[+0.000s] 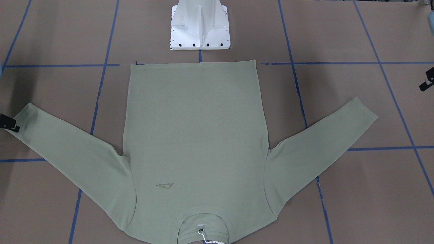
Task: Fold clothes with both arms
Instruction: 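Move the right gripper toward the cuff of the sleeve nearest it, then grasp the sleeve cuff nearest the right gripper and lift it, then carry the sleeve with the right gripper across the shirt toward the collar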
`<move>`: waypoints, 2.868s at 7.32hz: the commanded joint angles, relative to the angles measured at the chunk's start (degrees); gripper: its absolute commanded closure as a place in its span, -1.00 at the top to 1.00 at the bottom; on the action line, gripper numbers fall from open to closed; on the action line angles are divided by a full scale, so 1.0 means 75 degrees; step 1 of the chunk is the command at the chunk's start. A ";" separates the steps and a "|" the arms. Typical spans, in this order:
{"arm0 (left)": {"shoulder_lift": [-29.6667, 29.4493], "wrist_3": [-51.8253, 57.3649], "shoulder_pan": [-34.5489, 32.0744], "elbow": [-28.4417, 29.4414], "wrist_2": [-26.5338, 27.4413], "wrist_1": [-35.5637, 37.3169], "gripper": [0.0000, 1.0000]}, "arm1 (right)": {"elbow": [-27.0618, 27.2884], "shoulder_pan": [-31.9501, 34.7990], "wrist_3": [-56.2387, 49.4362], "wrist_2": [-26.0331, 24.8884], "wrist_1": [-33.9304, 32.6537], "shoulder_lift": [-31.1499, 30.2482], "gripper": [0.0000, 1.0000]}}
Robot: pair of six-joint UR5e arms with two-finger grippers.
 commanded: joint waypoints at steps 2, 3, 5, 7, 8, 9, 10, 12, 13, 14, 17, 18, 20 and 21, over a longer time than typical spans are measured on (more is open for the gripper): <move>-0.0001 -0.0022 0.0014 -0.0032 0.0022 -0.0003 1.00 | -0.0027 -0.0006 -0.0013 0.0049 0.0007 -0.0272 0.60; -0.0001 -0.0022 0.0014 -0.0044 0.0022 -0.0003 1.00 | -0.0015 -0.0006 0.0022 0.0061 0.0007 -0.0284 0.37; 0.0011 -0.0011 0.0002 -0.0044 0.0022 0.0008 1.00 | -0.0073 -0.0006 0.0010 0.0072 -0.0016 -0.0261 -0.26; 0.0011 -0.0011 0.0014 -0.0033 0.0034 0.0008 1.00 | -0.0085 -0.0017 0.0022 0.0049 -0.0051 -0.0028 -0.22; 0.0034 0.0001 0.0014 -0.0009 0.0034 0.0008 1.00 | -0.0097 -0.0017 0.0022 0.0049 -0.0063 0.0008 -0.19; 0.0034 0.0001 0.0014 0.0002 0.0034 0.0008 1.00 | -0.0097 -0.0017 0.0010 0.0049 -0.0052 -0.0015 -0.16; 0.0034 0.0001 0.0014 0.0014 0.0034 0.0008 1.00 | -0.0132 -0.0006 0.0022 0.0072 -0.0040 -0.0027 -0.39; 0.0034 0.0001 0.0014 -0.0009 0.0034 0.0008 1.00 | -0.0120 -0.0006 0.0022 0.0119 -0.0017 -0.0109 -1.00; 0.0034 0.0001 0.0014 -0.0009 0.0034 0.0008 1.00 | -0.0062 0.0006 0.0022 0.0131 -0.0016 -0.0120 -1.00; 0.0034 -0.0011 0.0014 -0.0079 0.0022 0.0020 1.00 | 0.0182 0.0006 0.0103 0.0340 -0.0016 -0.0121 -1.00; 0.0034 -0.0011 0.0002 -0.0091 0.0011 -0.0003 1.00 | 0.1554 -0.0215 0.3138 0.0985 -0.0110 0.0904 -1.00; 0.0034 -0.0011 0.0002 -0.0091 0.0010 -0.0003 1.00 | 0.1486 -0.0460 0.4067 0.1044 -0.0122 0.1769 -1.00; 0.0046 -0.0022 0.0014 -0.0080 -0.0024 -0.0015 1.00 | 0.1066 -0.1082 0.6246 0.0754 -0.1193 0.4353 -1.00; 0.0046 -0.0022 0.0014 -0.0056 -0.0048 -0.0015 1.00 | 0.0843 -0.1420 0.6975 0.0276 -0.1432 0.5284 -1.00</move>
